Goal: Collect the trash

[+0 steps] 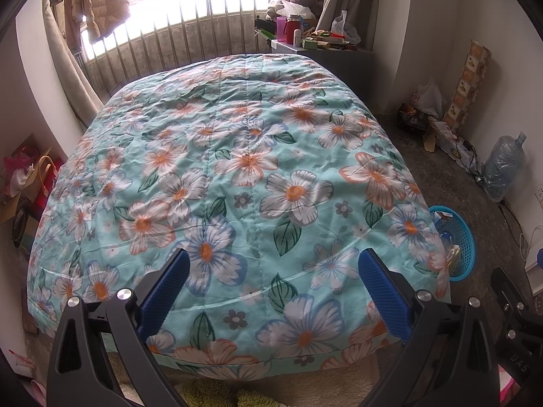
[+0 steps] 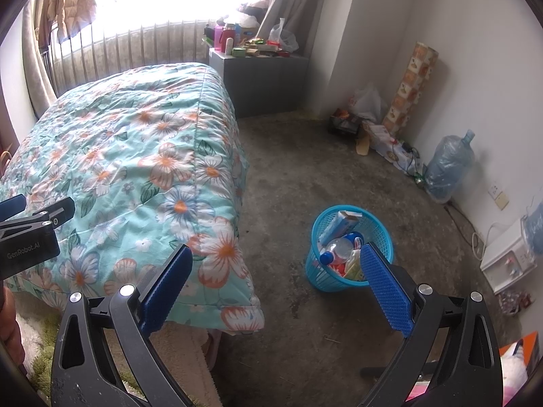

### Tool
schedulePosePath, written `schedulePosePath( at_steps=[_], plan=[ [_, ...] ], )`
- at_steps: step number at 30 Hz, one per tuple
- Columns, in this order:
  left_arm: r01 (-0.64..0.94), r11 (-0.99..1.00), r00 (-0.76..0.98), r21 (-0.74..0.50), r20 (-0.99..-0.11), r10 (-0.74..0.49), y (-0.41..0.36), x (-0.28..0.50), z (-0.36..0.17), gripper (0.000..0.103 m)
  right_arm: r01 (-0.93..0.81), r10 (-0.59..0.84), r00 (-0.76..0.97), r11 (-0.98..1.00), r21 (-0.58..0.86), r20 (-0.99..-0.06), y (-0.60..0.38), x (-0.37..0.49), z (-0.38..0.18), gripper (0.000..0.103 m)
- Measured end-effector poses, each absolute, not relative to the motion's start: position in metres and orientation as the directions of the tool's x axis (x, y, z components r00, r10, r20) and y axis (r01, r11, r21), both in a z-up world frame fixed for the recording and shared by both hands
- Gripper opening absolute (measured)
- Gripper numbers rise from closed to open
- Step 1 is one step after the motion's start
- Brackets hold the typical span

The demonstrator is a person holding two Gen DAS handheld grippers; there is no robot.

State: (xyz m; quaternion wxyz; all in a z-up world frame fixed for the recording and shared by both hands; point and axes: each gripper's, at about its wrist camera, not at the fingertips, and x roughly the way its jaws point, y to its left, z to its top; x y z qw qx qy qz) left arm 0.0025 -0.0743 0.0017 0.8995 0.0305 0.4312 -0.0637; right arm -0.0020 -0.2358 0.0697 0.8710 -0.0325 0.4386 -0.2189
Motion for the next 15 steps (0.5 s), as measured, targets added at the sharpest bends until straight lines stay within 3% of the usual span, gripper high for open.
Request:
schedulePosePath(
  at_steps=[15],
  plan=[
    [0.142, 0.99, 0.619, 0.003, -0.781, -0.087, -0.0743, 0.0024, 0.002, 0.097, 0.353, -0.409, 0.519, 0.902, -0.248, -0.75, -0.236, -0.0022, 0.0701, 0.095]
  ],
)
